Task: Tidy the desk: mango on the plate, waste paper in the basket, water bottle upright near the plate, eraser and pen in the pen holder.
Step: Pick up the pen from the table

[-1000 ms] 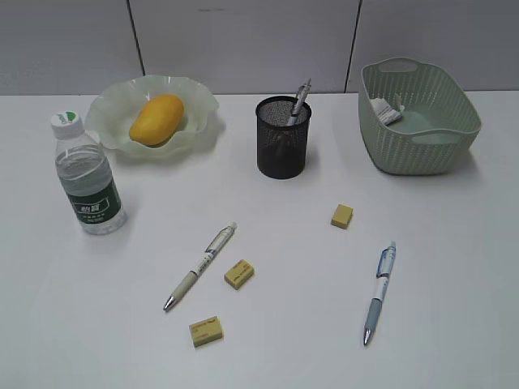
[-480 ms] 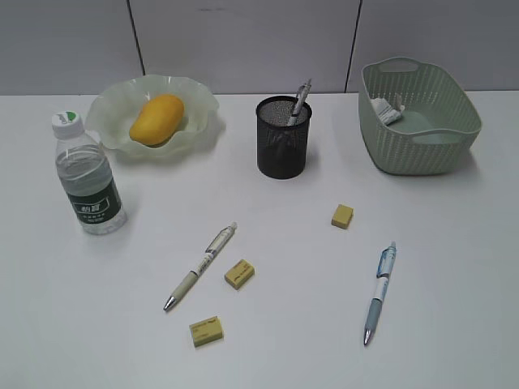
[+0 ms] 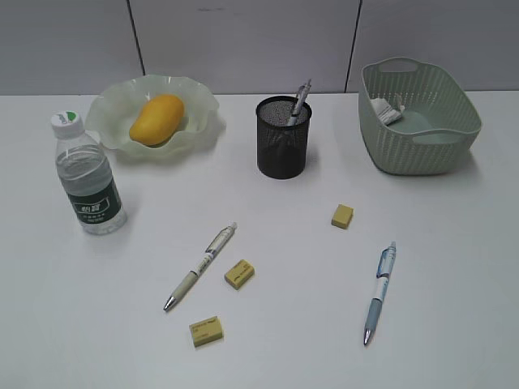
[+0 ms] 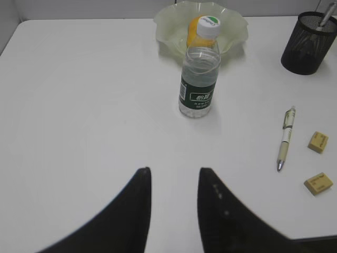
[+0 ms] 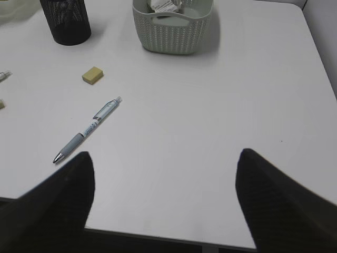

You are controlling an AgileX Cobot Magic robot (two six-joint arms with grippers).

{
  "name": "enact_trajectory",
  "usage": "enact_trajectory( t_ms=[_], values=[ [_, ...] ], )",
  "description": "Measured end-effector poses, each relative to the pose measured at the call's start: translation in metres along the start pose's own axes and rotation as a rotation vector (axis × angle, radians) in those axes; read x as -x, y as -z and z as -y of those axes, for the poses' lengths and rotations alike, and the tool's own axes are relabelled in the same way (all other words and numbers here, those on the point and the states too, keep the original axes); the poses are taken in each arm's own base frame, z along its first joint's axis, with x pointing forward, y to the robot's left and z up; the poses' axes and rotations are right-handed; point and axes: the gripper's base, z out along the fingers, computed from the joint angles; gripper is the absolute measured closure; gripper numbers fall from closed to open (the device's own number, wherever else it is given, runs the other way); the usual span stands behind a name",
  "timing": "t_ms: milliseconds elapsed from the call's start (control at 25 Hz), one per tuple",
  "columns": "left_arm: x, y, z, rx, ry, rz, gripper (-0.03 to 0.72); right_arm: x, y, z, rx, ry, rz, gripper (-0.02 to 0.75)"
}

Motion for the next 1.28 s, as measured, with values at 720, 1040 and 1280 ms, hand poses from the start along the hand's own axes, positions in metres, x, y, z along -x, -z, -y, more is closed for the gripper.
enact_trajectory(
  t_ms=[720,1040,1280],
  values=[
    [0.0,0.0,-0.001,0.012,-0.006,0.0,0.127,0.0,0.0,0.0,0.0,0.0,0.0,0.304],
    [0.008,-0.005,-0.001,0.013,-0.013,-0.102,0.159,0.0,0.0,0.0,0.0,0.0,0.0,0.326],
    [0.042,-0.021,0.001,0.003,-0.014,-0.331,0.161,0.0,0.0,0.0,0.0,0.0,0.0,0.331]
  ],
)
